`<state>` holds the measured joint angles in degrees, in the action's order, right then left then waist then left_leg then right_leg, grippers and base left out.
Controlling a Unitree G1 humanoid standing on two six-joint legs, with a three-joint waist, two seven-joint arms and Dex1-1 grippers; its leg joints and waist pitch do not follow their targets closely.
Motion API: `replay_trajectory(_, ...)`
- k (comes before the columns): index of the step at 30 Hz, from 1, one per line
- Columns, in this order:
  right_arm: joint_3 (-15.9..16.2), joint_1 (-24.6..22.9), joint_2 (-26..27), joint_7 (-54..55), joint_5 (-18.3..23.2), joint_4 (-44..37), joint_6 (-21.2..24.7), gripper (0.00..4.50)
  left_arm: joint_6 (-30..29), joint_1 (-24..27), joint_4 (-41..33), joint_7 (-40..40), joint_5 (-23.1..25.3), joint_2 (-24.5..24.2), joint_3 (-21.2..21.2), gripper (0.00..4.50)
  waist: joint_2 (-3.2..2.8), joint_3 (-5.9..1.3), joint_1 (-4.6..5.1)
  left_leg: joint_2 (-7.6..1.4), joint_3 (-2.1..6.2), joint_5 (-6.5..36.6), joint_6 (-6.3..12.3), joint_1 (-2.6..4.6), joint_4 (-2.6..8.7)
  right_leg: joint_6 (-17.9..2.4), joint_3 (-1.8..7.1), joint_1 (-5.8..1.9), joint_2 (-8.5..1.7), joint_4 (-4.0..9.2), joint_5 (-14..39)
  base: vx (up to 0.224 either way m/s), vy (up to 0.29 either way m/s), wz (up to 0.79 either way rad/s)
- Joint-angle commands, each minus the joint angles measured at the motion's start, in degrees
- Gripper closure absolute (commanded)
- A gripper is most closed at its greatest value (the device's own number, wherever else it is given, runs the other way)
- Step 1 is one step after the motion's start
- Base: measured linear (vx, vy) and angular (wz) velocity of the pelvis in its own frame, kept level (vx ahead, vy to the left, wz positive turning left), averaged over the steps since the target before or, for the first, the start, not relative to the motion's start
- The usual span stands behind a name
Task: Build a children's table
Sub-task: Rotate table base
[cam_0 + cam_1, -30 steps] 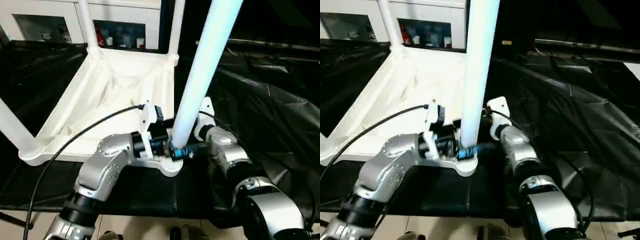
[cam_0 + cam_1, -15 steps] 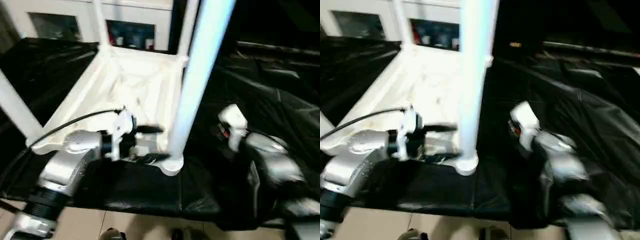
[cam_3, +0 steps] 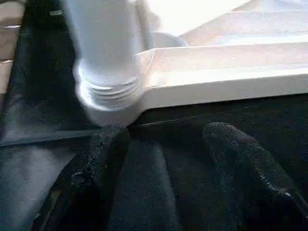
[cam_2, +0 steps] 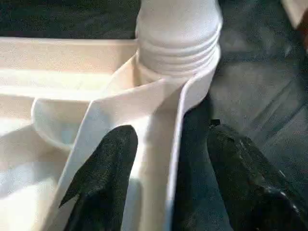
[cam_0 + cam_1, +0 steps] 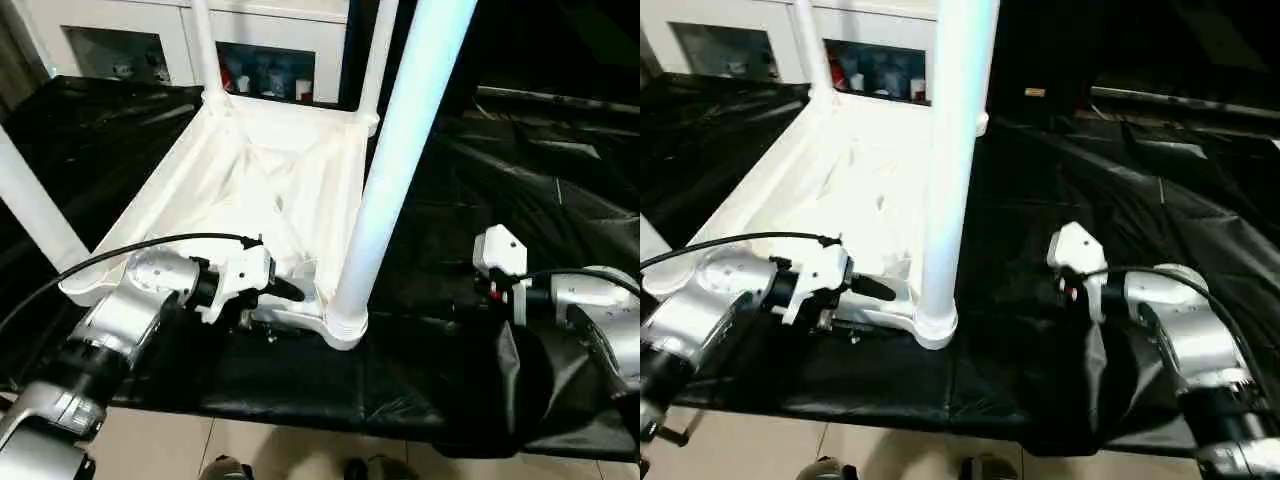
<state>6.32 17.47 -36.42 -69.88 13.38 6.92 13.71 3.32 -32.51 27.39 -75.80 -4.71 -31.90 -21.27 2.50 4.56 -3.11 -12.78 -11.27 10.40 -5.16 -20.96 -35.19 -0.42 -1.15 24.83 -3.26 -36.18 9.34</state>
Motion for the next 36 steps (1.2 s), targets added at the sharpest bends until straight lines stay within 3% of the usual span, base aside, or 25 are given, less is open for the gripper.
replay_trajectory(1,0.52,-0.68,-1.31,-1.04,1.3,-3.09,2.4,1.5,2.13,-2.2,2.83,-0.25,2.15,0.31,-1.47,2.0,-0.24,-4.87,-0.32,0.01,0.38,13.22,1.4,0.54,3.72,-9.79,1.59,-3.43,-2.82,4.75,17.97,0.0,0.0,0.0)
replay_trajectory(2,0.65,-0.91,-1.47,-1.13,1.6,-3.8,3.1,1.5,2.6,-2.73,3.84,-0.41,2.52,0.44,-1.61,2.09,-0.12,-4.76,-0.4,0.21,0.26,13.39,1.5,0.6,3.73,-9.36,1.56,-3.36,-2.47,5.16,18.57,0.0,0.0,0.0)
replay_trajectory(4,0.85,-1.67,-1.92,-1.46,2.35,-5.84,5.12,1.5,3.83,-4.36,6.98,-0.97,3.46,1.0,-1.78,2.11,-0.17,-4.87,-0.56,0.1,0.38,13.05,1.35,0.47,3.75,-9.72,1.59,-3.53,-2.71,4.83,17.47,0.0,0.0,0.0)
replay_trajectory(11,1.21,-2.63,-2.67,-1.43,2.37,-7.37,6.53,1.5,5.46,-6.5,12.19,-1.37,4.55,2.12,-1.71,2.89,-0.32,-5.03,-0.95,0.04,0.38,12.39,1.18,0.52,3.67,-11.13,1.57,-3.62,-2.91,4.56,14.7,0.0,0.0,0.0)
replay_trajectory(17,1.43,-2.95,-2.75,-1.07,2.87,-8.62,8.06,1.5,6.01,-7.47,15.41,-0.8,4.85,3.34,-1.11,3.16,-0.21,-4.81,-1.19,0.05,0.47,14.33,0.68,0.66,3.69,-9.73,1.47,-3.43,-3.01,5.12,19.98,0.0,0.0,0.0)
replay_trajectory(18,1.55,-2.84,-2.65,-1.04,2.87,-8.58,8.28,1.5,4.92,-7.44,15.26,-0.99,4.35,3.75,-0.73,3.38,-0.15,-4.77,-1.23,0.03,0.5,14.54,0.51,0.65,3.73,-9.38,1.45,-3.39,-3.03,5.16,20.88,0.0,0.0,0.0)
replay_trajectory(22,1.63,-2.5,-1.53,0.53,2.37,-7.86,7.98,1.5,1.01,-6.92,14.81,1.78,5.12,4.31,-0.44,3.49,-0.11,-4.64,-1.27,0.05,0.53,15.02,0.31,0.8,3.68,-8.56,1.42,-3.1,-3.04,5.52,23.66,0.0,0.0,0.0)
replay_trajectory(23,1.59,-2.37,-1.02,1.18,2.21,-7.55,7.81,1.5,-0.1,-6.57,14.75,3.54,5.34,4.69,-0.09,3.79,-0.1,-4.62,-1.29,0.13,0.53,15.28,0.24,0.79,3.64,-8.16,1.37,-3.06,-3.03,5.67,24.74,0.0,0.0,0.0)
replay_trajectory(27,1.23,-1.59,1.26,4.78,1.03,-5.65,7.32,1.5,-5.52,-5.4,13.84,9.4,3.77,7.32,2.6,3.92,0.04,-4.49,-1.2,0.38,0.67,16.13,0.05,0.79,3.47,-6.34,0.97,-2.77,-3.03,6.28,30.03,0.0,0.0,0.0)
replay_trajectory(28,1.2,-1.3,1.8,5.6,0.65,-4.94,6.92,1.5,-6.54,-5.0,13.0,9.94,3.79,7.64,2.61,4.18,0.13,-4.52,-1.13,0.5,0.76,16.04,0.15,0.6,3.47,-5.8,0.87,-2.94,-3.04,6.36,30.81,0.0,0.0,0.0)
replay_trajectory(30,1.18,-1.1,2.26,6.18,0.44,-4.4,6.64,1.5,-7.62,-4.58,12.1,10.15,3.75,7.92,2.63,4.19,0.04,-4.51,-0.64,0.68,1.2,16.29,0.26,0.11,3.68,-3.65,0.48,-3.18,-3.16,6.81,33.43,0.0,0.0,0.0)
replay_trajectory(31,1.18,-1.1,2.26,6.18,0.44,-4.4,6.64,1.5,-7.62,-4.58,12.1,10.15,3.75,7.92,2.63,4.22,-0.04,-4.56,-0.42,0.64,1.36,16.28,0.24,0.03,3.76,-3.57,0.39,-3.31,-3.28,6.76,33.3,0.0,0.0,0.0)
replay_trajectory(32,1.21,-0.78,3.09,7.23,0.03,-3.27,5.79,1.5,-9.46,-3.86,10.36,11.01,4.08,8.43,2.37,4.22,-0.04,-4.66,-0.03,0.55,1.72,15.76,0.1,-0.62,4.11,-3.61,-0.08,-3.88,-3.36,6.51,32.08,0.0,0.0,0.0)
replay_trajectory(34,1.31,0.02,4.66,9.13,-0.73,-0.96,4.47,1.5,-13.01,-2.52,6.8,12.84,5.1,9.63,1.43,4.4,-0.36,-4.66,0.43,0.3,2.16,16.17,0.32,-0.73,4.48,-4.54,-0.75,-4.27,-3.72,6.72,29.92,-0.008,0.015,-0.1)
replay_trajectory(35,1.31,0.11,4.79,9.28,-0.8,-0.73,4.35,1.23,-13.2,-2.42,6.54,12.94,5.27,9.74,1.27,4.49,-0.25,-4.54,0.81,0.4,2.21,17.2,0.39,-0.5,4.44,-5.0,-1.0,-4.11,-3.61,6.83,29.72,0.0,0.0,0.0)
replay_trajectory(36,1.07,0.74,5.55,10.46,-1.09,0.38,4.07,1.16,-13.46,-2.0,5.63,12.97,6.07,10.03,0.44,4.5,-0.17,-4.58,0.86,0.65,1.95,18.23,0.77,0.29,4.01,-5.02,-0.99,-3.59,-3.49,7.37,30.75,0.0,0.0,0.0)
